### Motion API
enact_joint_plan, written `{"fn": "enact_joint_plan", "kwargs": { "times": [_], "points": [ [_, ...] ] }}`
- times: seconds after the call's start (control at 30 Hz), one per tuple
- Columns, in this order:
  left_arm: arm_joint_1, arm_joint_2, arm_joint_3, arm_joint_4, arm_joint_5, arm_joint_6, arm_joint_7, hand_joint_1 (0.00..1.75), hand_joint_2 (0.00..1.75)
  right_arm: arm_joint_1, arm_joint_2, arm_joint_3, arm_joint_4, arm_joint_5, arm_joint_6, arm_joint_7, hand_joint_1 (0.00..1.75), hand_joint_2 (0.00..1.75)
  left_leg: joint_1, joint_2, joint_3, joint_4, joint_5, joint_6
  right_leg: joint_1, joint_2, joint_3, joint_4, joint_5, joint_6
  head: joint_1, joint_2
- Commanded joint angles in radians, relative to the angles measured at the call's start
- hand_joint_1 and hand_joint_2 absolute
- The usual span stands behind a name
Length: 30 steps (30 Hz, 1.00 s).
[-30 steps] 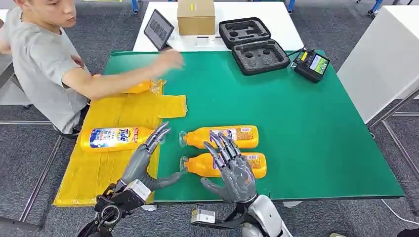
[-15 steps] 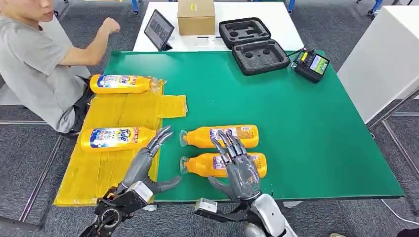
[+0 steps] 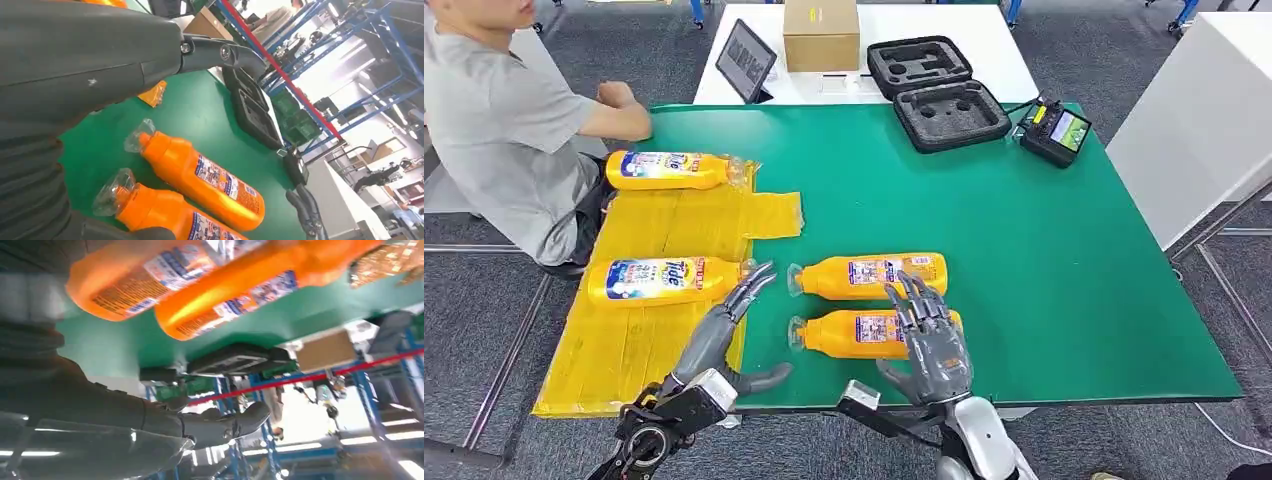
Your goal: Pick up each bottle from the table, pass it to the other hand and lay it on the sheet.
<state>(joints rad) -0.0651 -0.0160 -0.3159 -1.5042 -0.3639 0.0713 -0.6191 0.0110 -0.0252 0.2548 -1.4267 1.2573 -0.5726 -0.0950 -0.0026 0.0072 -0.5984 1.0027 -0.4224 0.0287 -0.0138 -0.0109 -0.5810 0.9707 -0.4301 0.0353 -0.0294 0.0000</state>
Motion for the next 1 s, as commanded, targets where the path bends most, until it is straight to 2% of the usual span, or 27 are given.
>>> {"fn": "enact_joint_plan", "kwargs": {
  "times": [0.03, 0.23, 0.57, 1.0],
  "points": [
    [-0.054, -0.022, 0.002, 0.07, -0.008, -0.015, 0.013, 0.0, 1.75, 0.016, 0.009, -0.058, 0.059, 0.005, 0.013, -0.006, 0.0, 1.75, 0.001, -0.002, 0.002, -0.001, 0.0, -0.001, 0.001, -0.001, 0.003, -0.001, -0.001, -0.001, 0.0, 0.0],
    [-0.048, -0.02, -0.002, 0.069, -0.01, -0.015, 0.012, 0.0, 1.75, 0.019, 0.016, -0.076, 0.055, 0.035, 0.021, 0.016, 0.0, 1.75, 0.001, -0.001, 0.002, -0.001, -0.001, -0.001, 0.001, 0.0, 0.003, -0.001, -0.001, -0.001, 0.0, 0.0],
    [-0.044, -0.016, -0.016, 0.076, -0.012, -0.022, 0.011, 0.0, 1.75, -0.025, 0.038, -0.132, 0.193, 0.032, 0.052, 0.015, 0.0, 1.75, 0.001, 0.0, 0.003, -0.001, -0.001, -0.002, 0.001, 0.001, 0.004, -0.002, 0.0, -0.001, 0.0, 0.0],
    [-0.058, -0.033, -0.026, 0.082, -0.032, -0.03, 0.011, 0.0, 1.75, -0.117, 0.065, -0.169, 0.373, 0.0, 0.018, -0.075, 0.0, 1.75, 0.001, 0.0, 0.002, -0.001, -0.001, -0.001, 0.001, 0.001, 0.002, -0.001, 0.0, -0.001, 0.0, 0.0]
  ]
}}
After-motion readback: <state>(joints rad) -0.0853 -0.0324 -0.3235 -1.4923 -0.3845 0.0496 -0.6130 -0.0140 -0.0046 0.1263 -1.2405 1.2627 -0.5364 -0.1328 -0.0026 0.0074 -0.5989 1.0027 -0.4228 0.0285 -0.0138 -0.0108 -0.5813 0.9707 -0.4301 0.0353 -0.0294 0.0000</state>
